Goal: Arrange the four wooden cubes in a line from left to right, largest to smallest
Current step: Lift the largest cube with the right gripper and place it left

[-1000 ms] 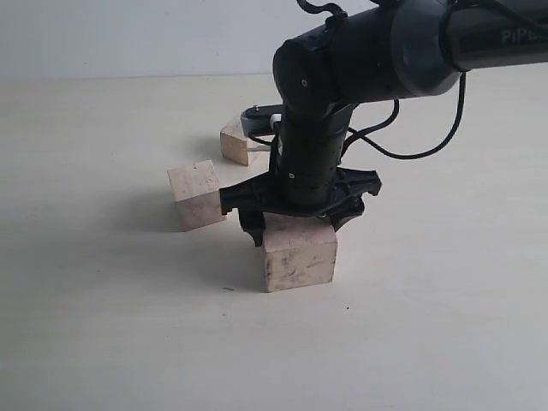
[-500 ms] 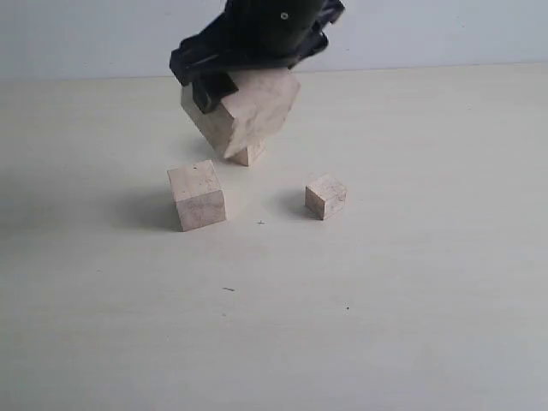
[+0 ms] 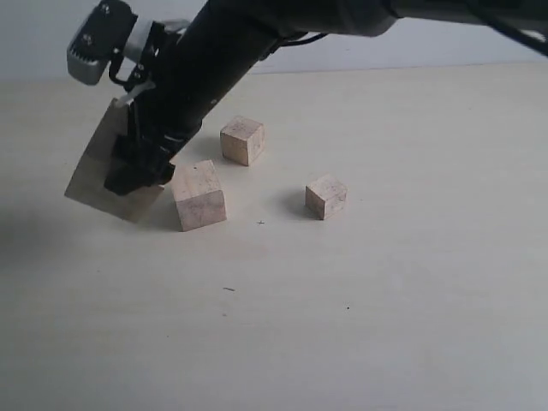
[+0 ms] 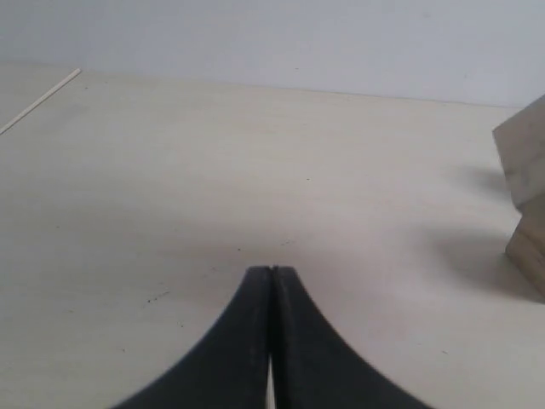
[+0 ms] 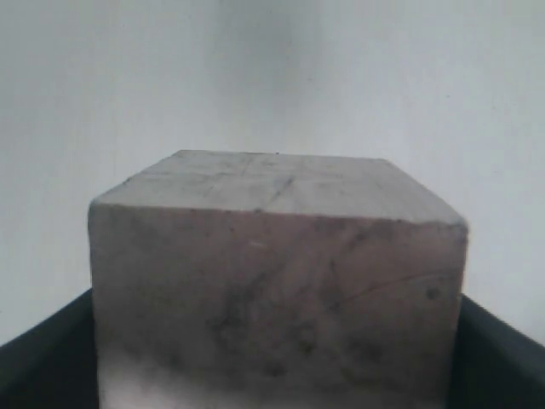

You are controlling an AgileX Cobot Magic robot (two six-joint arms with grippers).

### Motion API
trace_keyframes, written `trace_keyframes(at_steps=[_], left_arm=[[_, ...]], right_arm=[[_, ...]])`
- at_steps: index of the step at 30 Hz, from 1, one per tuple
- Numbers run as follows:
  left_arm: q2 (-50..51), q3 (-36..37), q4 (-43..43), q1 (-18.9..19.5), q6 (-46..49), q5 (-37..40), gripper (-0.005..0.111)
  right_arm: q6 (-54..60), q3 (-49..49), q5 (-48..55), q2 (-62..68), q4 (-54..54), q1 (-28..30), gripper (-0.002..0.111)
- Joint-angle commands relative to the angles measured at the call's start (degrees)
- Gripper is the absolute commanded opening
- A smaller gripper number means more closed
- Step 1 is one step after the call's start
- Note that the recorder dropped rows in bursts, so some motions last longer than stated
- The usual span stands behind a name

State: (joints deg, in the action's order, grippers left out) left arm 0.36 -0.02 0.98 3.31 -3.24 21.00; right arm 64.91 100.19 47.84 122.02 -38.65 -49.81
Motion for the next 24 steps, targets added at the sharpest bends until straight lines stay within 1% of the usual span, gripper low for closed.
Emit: trace_keyframes(at_steps=[1, 7, 10, 14, 16, 24], left_arm=[[-0.4, 0.0, -0.1, -0.1, -0.2, -0.6, 0.000], [-0.4, 0.0, -0.1, -0.1, -0.2, -0.6, 0.000], [-0.4, 0.0, -0.1, -0.1, -0.2, -0.6, 0.000], [-0.4, 0.0, -0.1, -0.1, -0.2, -0.6, 0.000], [-0.4, 0.0, -0.1, -0.1, -0.2, -0.6, 0.000], [-0.4, 0.0, -0.1, -0.1, -0.2, -0.6, 0.000]], right_arm=[[2.1, 0.9, -1.3, 2.5, -2.1, -0.5, 0.000], [2.0, 0.9, -2.2, 4.7, 0.0, -0.5, 0.000], [1.2, 0.9, -3.1, 4.7, 6.9, -0.5, 0.000], [-6.9, 0.9, -4.7, 4.7, 16.8, -0.3, 0.000], [-10.2, 0.9, -4.6, 4.7, 18.4, -0.2, 0.000], [-10.5, 0.9, -3.7, 4.7, 18.5, -0.2, 0.000]])
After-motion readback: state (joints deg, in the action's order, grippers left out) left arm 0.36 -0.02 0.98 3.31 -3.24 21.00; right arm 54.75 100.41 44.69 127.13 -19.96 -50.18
